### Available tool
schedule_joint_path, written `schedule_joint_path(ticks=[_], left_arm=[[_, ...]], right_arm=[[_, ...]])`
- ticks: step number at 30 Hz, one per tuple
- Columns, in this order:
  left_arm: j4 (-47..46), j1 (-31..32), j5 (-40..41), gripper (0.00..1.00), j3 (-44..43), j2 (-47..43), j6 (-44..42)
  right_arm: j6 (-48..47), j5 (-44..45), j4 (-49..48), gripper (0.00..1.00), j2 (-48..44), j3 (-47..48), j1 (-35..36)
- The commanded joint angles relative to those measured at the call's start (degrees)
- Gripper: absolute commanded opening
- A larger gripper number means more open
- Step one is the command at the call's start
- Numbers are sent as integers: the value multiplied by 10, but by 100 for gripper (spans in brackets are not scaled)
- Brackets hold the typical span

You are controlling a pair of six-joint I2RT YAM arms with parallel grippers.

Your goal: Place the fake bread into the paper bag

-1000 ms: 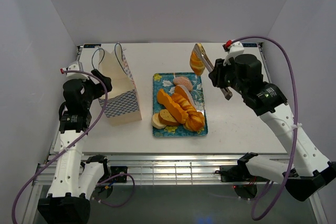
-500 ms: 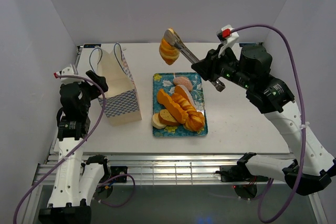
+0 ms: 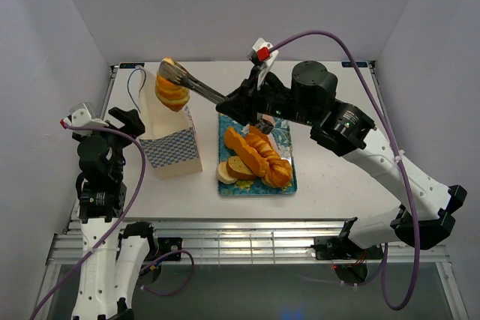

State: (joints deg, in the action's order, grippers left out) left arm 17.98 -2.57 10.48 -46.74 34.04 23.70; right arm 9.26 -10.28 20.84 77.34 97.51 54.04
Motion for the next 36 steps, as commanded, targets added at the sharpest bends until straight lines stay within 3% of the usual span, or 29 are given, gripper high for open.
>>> schedule_joint_path(ticks=[1,10,20,29,36], left_arm=[[7,-4,45,98,3,1,8],[26,-4,97,97,-2,-6,19],[28,-4,90,97,-2,-6,20],[29,-4,89,97,-3,-6,20],[27,-4,84,97,-1,-4,19]], right_arm=[[8,-3,-78,33,10,38,21],[36,2,-119,33,58,6,32],[17,13,-94,39,111,22,33],[12,29,-91,56,129,24,32],[8,36,-85,57,126,34,32]])
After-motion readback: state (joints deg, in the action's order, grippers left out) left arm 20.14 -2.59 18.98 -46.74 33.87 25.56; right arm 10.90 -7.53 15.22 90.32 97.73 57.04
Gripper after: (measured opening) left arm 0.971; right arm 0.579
